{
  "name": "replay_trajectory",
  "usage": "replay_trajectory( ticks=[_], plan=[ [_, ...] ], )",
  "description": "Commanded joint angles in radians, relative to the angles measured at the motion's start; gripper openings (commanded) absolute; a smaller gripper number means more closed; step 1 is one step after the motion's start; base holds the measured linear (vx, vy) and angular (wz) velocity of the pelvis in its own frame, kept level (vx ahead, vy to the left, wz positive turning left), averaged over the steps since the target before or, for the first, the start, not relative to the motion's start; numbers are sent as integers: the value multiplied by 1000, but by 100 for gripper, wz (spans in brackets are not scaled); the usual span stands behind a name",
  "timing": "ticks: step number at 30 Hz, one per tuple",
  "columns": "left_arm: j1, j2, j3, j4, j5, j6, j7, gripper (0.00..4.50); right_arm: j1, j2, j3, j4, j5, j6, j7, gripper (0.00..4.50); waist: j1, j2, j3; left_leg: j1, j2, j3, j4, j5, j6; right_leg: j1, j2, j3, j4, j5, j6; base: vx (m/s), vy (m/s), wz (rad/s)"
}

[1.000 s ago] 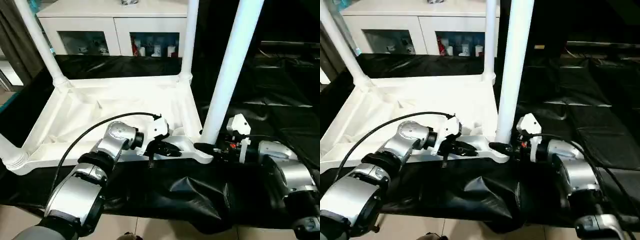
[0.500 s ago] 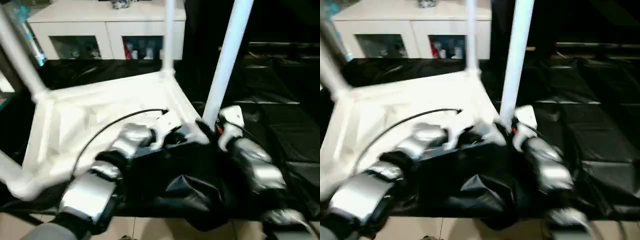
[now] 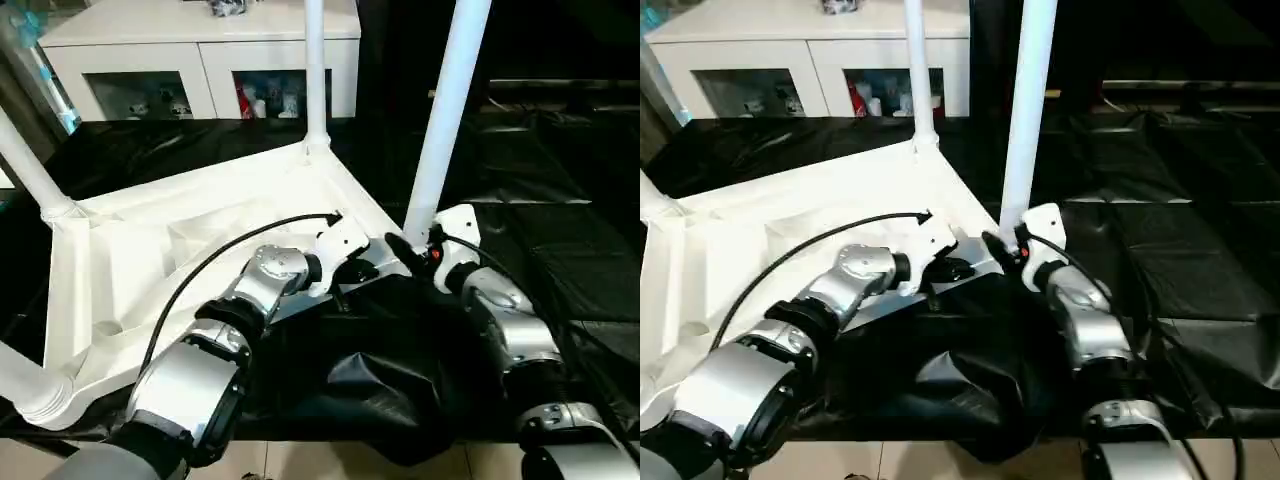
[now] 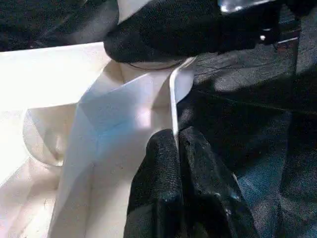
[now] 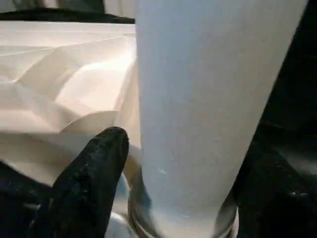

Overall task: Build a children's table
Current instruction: Rotate leg to tighten

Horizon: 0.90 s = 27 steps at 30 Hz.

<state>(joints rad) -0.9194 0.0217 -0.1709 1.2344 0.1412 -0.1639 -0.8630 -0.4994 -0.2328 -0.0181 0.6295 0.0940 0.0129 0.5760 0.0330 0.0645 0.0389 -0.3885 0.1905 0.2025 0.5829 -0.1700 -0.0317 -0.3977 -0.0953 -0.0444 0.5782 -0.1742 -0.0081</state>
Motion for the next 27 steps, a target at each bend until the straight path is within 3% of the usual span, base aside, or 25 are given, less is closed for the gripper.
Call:
replay_trajectory(
  ticks=[1,4,8,12,14,15,17,18,21,22,25,27],
  plan=[
    [5,7,-8,-43,-29,-51,-139,0,49,-37,85,-36,38,40,215,326,8,-18,-66,18,33,-16,-58,-199,114,51,-47,17,-59,-99,-243,0,0,0],
    [22,39,-9,-63,-47,-76,-256,0,73,-110,73,-90,94,72,359,326,17,-16,-64,18,37,-13,-57,-203,141,50,-48,17,-58,-90,-263,0,0,0],
    [32,53,-2,-81,-68,-94,-322,0,84,-151,62,-111,117,92,426,326,25,-15,-63,22,42,-14,-59,-207,122,45,-48,17,-57,-114,-273,0,0,0],
    [52,86,-12,-111,-90,-83,-477,0,108,-208,60,-137,142,107,521,326,34,-18,-64,22,43,-14,-59,-201,121,45,-52,19,-55,-119,-271,0,0,0],
    [56,93,-16,-114,-89,-84,-495,0,113,-217,62,-143,144,108,532,326,38,-16,-64,20,43,-14,-59,-199,125,45,-52,19,-54,-119,-269,0,0,0],
    [60,105,-19,-116,-88,-85,-516,0,120,-229,64,-154,149,118,553,326,38,-21,-64,19,42,-14,-59,-195,125,44,-52,18,-54,-120,-267,0,0,0],
    [64,117,-19,-120,-85,-86,-538,0,128,-242,66,-167,154,129,579,326,41,-19,-64,21,43,-14,-58,-189,126,44,-52,18,-52,-121,-267,0,0,0],
    [65,121,-18,-120,-85,-86,-543,0,130,-245,66,-170,155,130,584,326,45,-25,-64,20,43,-14,-57,-183,129,43,-53,19,-51,-124,-266,0,0,0],
    [67,129,-14,-124,-83,-85,-552,0,133,-250,66,-175,158,135,598,326,52,-24,-65,21,43,-13,-56,-171,128,41,-53,19,-51,-128,-260,0,0,0],
    [69,133,-11,-127,-83,-83,-555,0,132,-252,66,-176,160,137,604,326,52,-32,-65,20,43,-13,-56,-168,130,42,-52,19,-51,-126,-260,0,0,0],
    [74,140,-7,-133,-83,-80,-559,0,123,-250,69,-173,164,140,610,326,54,-29,-64,19,43,-13,-55,-161,131,41,-54,19,-49,-128,-258,0,0,0],
    [77,141,-7,-136,-85,-78,-559,0,117,-245,71,-165,159,124,603,301,54,-28,-63,19,43,-14,-56,-165,129,41,-54,19,-51,-146,-253,0,0,0]
  ],
)
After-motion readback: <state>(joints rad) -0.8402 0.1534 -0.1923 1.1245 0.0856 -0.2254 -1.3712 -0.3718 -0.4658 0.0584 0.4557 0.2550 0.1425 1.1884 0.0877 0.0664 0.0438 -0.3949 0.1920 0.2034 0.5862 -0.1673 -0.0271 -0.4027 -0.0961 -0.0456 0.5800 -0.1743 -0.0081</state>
